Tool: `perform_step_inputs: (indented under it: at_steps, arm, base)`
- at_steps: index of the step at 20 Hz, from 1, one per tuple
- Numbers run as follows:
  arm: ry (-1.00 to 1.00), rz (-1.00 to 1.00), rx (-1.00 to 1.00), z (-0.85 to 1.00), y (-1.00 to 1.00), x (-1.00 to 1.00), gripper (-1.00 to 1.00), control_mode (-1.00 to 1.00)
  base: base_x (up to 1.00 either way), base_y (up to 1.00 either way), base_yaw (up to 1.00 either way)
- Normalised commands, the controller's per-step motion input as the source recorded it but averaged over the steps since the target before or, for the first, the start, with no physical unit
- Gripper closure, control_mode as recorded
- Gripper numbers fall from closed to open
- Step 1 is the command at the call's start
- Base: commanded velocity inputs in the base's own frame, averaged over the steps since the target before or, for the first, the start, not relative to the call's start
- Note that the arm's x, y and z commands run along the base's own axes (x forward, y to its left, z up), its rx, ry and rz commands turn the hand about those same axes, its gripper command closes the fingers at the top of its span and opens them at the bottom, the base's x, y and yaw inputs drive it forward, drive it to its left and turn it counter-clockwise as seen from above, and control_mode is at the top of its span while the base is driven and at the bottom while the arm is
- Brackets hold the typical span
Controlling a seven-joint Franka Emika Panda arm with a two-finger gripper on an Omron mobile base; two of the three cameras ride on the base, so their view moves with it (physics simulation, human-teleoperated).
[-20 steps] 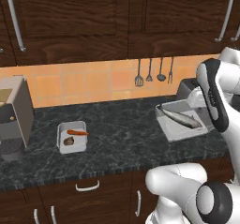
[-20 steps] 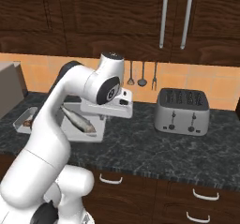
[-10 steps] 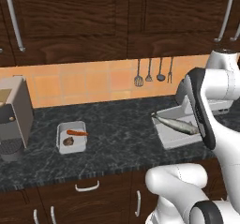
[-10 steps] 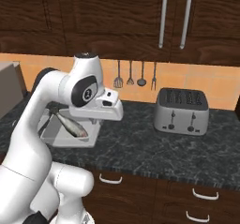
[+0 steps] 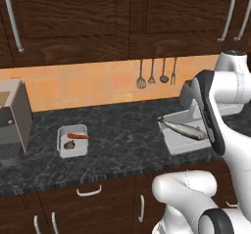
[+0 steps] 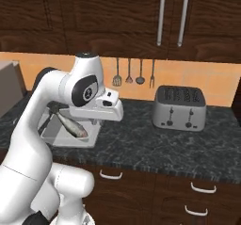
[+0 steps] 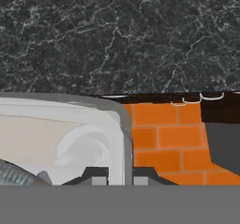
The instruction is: Take the meat container that has the fish and place it on the second highest rack of the freezer. Then take the vegetable container that has the mushroom and carrot and place it on the highest rack of the freezer.
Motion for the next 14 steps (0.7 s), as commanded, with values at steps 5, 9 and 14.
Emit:
perform_step_inputs:
  at_steps: [5,9,14]
  arm:
    - [0.00,0.00,0.00,0.00,0.00,0.00,1.00,1.00]
    - [0.00,0.00,0.00,0.00,0.00,0.00,1.00,1.00]
    - [0.00,0.00,0.00,0.00,0.00,0.00,1.00,1.00]
  base:
    - [-0.72,-0.11,-0.39]
    - [-0.64,-0.13,-0.41]
    - [-0.11,0.00,-0.59]
